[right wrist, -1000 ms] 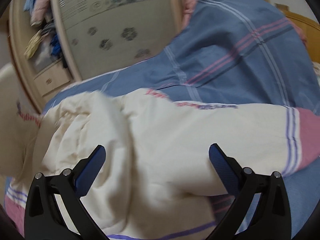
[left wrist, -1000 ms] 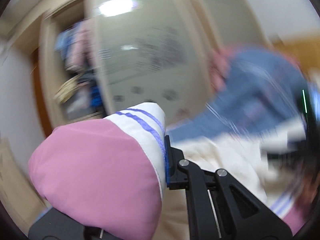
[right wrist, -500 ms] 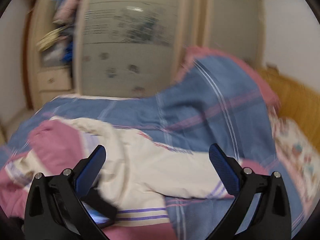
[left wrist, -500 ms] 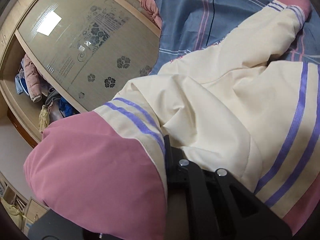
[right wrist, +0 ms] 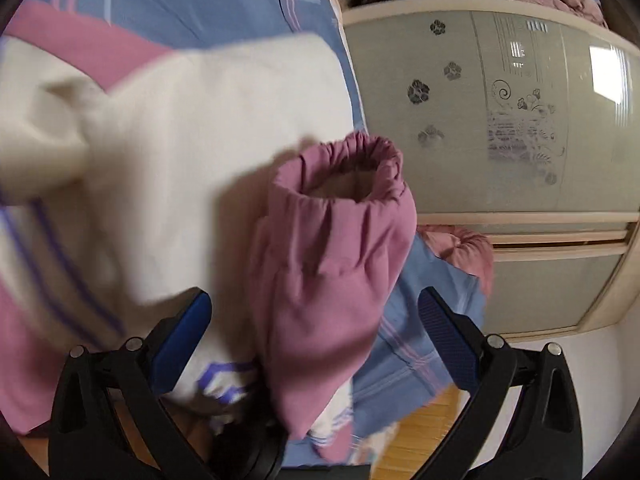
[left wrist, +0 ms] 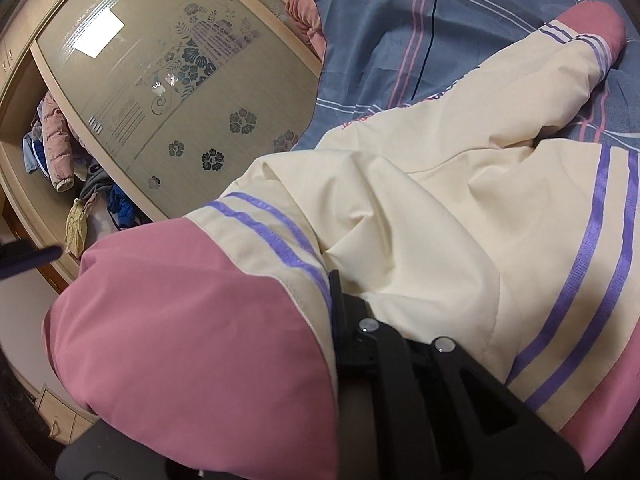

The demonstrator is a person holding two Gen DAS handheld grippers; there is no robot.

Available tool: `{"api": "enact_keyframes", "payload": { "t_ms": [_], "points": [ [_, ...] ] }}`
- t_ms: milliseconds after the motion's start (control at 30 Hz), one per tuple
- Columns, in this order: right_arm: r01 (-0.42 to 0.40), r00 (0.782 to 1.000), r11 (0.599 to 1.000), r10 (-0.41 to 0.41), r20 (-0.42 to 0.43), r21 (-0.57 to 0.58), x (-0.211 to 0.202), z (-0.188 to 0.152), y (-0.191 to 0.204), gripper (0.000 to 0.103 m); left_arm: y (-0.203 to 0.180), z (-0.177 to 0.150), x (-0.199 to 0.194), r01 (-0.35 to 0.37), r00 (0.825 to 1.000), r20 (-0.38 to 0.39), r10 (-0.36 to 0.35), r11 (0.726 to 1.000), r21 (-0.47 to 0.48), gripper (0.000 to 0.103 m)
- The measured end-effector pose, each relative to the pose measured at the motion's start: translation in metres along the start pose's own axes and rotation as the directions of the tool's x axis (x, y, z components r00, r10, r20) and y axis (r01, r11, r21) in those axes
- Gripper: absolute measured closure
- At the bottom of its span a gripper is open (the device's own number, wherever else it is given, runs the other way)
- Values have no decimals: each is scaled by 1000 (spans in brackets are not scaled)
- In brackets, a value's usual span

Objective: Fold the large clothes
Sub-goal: 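Fold the pink sleeve across the jacket body with the left gripper while the right gripper holds the other cuff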

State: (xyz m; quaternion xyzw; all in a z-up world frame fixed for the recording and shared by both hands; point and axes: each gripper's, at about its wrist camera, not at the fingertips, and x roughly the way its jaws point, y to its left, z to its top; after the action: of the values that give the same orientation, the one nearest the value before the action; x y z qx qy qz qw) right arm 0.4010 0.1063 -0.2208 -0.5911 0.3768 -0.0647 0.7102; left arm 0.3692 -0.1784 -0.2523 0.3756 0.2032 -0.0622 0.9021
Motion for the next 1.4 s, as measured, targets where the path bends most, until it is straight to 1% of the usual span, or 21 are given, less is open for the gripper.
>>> {"api": "enact_keyframes", "payload": {
  "t_ms": [67, 100, 133, 233, 400, 500, 633, 667, 733, 833, 933, 967, 1000, 1067, 1133, 1200, 1233, 1267, 1333, 1367, 1400],
  "points": [
    [-6, 1000, 1000, 7, -19, 27, 14, 1, -11, 4, 1, 0, 0, 7, 1000, -2, -7, 1000, -6, 96],
    [-13, 1000, 1000, 13, -26, 26, 18, 1, -14, 23, 1, 1, 0, 6, 1000, -3, -6, 1000, -5, 96],
    [-34, 998, 999, 35, -45, 32, 22, 2, -19, 51, 1, 1, -1, 5, 1000, -3, -6, 1000, -5, 96],
    [-116, 990, 988, 123, -63, 105, 25, 2, -36, 83, 2, 2, 0, 18, 1000, -7, -18, 1000, -15, 95],
    [-189, 981, 965, 195, -15, 181, 11, -9, -72, 91, 5, 2, 0, 16, 1000, -8, -16, 999, -33, 93],
    [-279, 959, 921, 283, 26, 271, 18, -30, -108, 91, 6, 2, -1, 20, 1000, -6, -20, 999, -43, 92],
    [-389, 905, 736, 418, 79, 554, 70, -90, -178, 90, 10, 2, 0, 27, 1000, -5, -28, 998, -58, 89],
    [-433, 874, 661, 473, 108, 613, 88, -114, -188, 90, 11, 2, 0, 32, 999, -5, -33, 998, -61, 90],
    [-496, 826, 564, 540, 160, 660, 114, -151, -190, 90, 9, 2, 1, 36, 999, -6, -36, 998, -53, 90],
    [-555, 751, 392, 616, 238, 733, 151, -204, -169, 89, 3, 1, 1, 41, 999, -6, -41, 999, -30, 90],
    [-590, 676, 257, 676, 294, 766, 187, -239, -131, 86, 3, 1, 3, 58, 998, -9, -58, 998, -26, 90],
    [-600, 644, 193, 692, 325, 777, 199, -248, -119, 85, 3, 1, 3, 64, 998, -11, -64, 998, -26, 90],
    [-611, 600, 99, 706, 377, 786, 213, -258, -104, 83, 3, 1, 3, 67, 998, -12, -68, 997, -26, 90],
    [-623, 560, -36, 677, 478, 781, 227, -270, -88, 81, 3, 1, 4, 72, 997, -16, -72, 997, -25, 90],
    [-626, 552, -127, 625, 553, 769, 232, -281, -77, 80, 3, 1, 4, 75, 997, -16, -75, 997, -26, 89],
    [-624, 559, -178, 578, 594, 761, 232, -284, -67, 80, 4, 0, -1, 96, 995, -20, -96, 995, -11, 85],
    [-626, 563, -189, 561, 607, 756, 232, -284, -66, 78, 4, -1, -8, 119, 993, -29, -119, 992, 31, 76],
    [-630, 571, -194, 540, 618, 752, 232, -284, -62, 77, 2, -4, -19, 170, 985, -32, -167, 979, 112, 54],
    [-642, 581, -196, 506, 637, 742, 232, -286, -56, 74, 6, -11, -42, 234, 971, -7, -239, 946, 225, 50],
    [-648, 583, -196, 494, 645, 736, 235, -287, -56, 74, 15, -12, -53, 281, 957, 6, -291, 932, 230, 42],
    [-657, 581, -204, 477, 660, 726, 235, -291, -53, 73, 37, -12, -67, 438, 892, 31, -451, 879, 190, 27]
  ]
}}
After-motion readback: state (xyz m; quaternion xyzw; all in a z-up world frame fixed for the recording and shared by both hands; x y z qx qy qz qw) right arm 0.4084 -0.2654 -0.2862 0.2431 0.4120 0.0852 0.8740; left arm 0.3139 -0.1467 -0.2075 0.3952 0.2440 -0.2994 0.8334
